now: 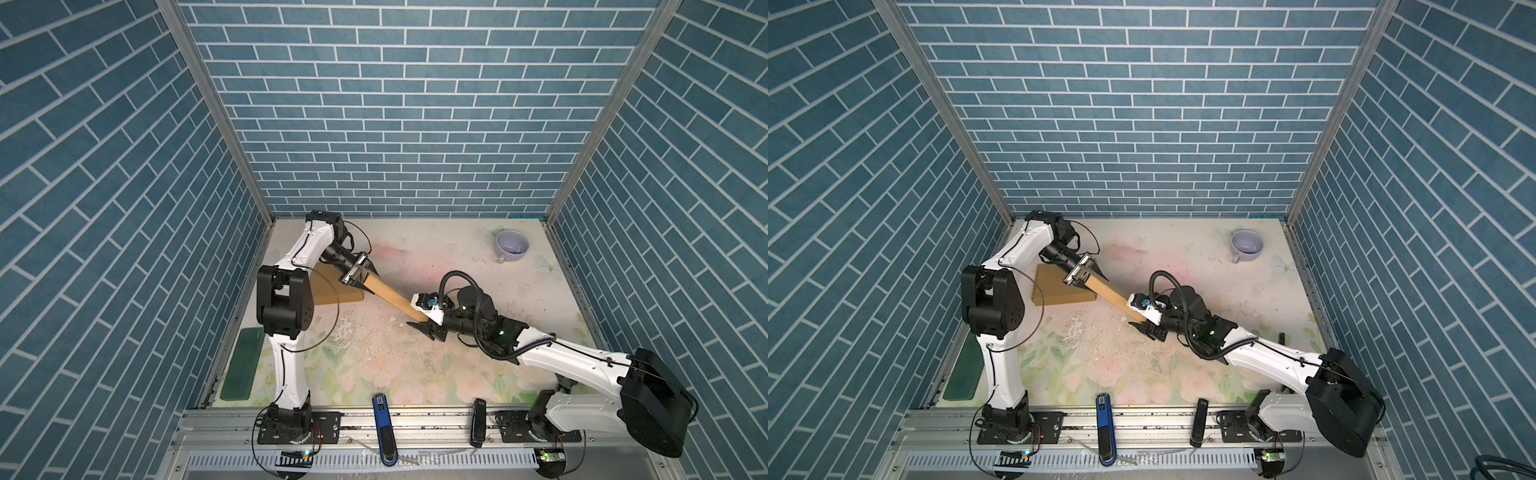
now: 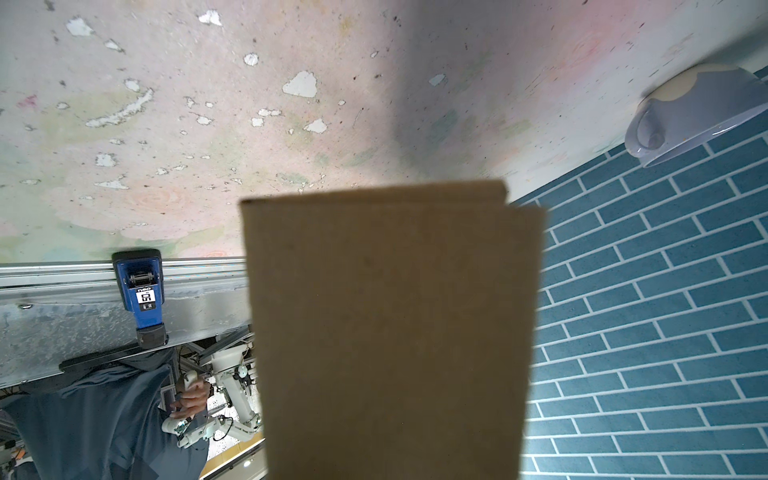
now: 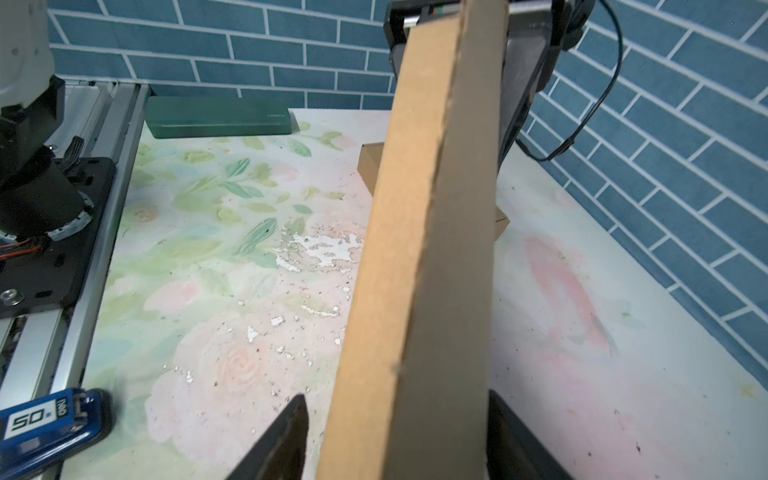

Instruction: Fold the paper box

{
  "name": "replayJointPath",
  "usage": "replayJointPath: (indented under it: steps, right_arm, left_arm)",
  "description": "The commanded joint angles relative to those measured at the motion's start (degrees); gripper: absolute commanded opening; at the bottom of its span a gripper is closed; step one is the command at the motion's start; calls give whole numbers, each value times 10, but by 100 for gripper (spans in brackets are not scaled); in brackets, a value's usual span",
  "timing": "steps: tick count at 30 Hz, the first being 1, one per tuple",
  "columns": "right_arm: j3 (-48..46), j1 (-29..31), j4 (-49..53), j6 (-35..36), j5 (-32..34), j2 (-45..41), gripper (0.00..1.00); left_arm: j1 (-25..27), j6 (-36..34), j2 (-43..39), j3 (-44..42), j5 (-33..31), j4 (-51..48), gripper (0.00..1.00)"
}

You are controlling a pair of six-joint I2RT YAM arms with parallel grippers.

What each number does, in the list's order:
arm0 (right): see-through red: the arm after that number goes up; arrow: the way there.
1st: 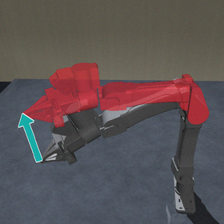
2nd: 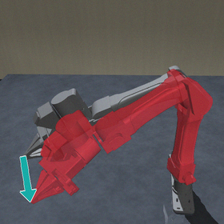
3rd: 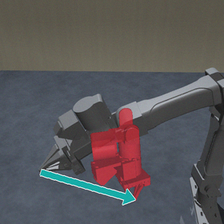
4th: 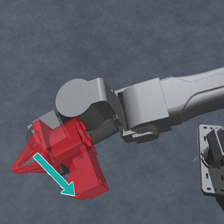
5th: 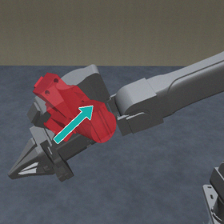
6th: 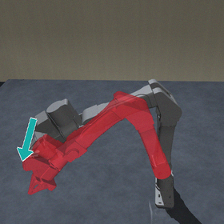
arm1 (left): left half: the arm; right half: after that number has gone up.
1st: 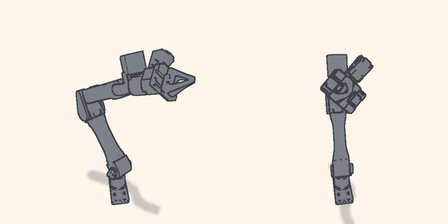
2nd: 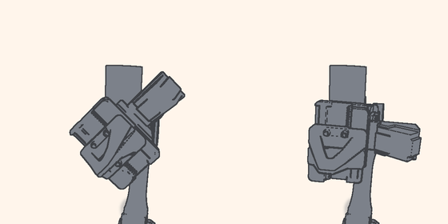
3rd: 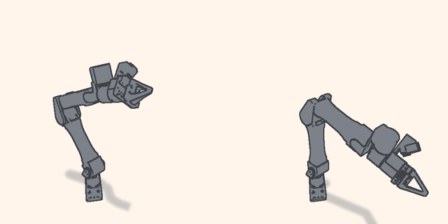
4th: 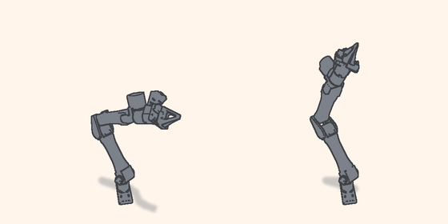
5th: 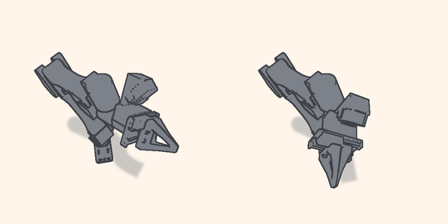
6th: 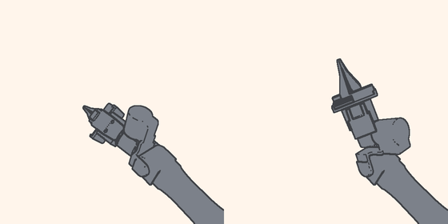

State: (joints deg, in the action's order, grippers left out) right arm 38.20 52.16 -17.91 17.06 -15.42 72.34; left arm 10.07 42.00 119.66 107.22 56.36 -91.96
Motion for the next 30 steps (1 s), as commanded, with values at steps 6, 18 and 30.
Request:
replayJointPath:
  steps: [6, 18, 30]
  right_arm:
    - [-2, 11, -66, -4, 45, 20, 45]
    - [1, 11, -36, 5, 56, 22, 36]
    - [9, -2, 33, 32, 77, -18, 20]
  left_arm:
    - [15, 19, -12, -25, 41, -17, 0]
    - [15, 15, -17, -33, 44, -8, 0]
    - [-9, 56, -31, -58, 26, 154, 26]
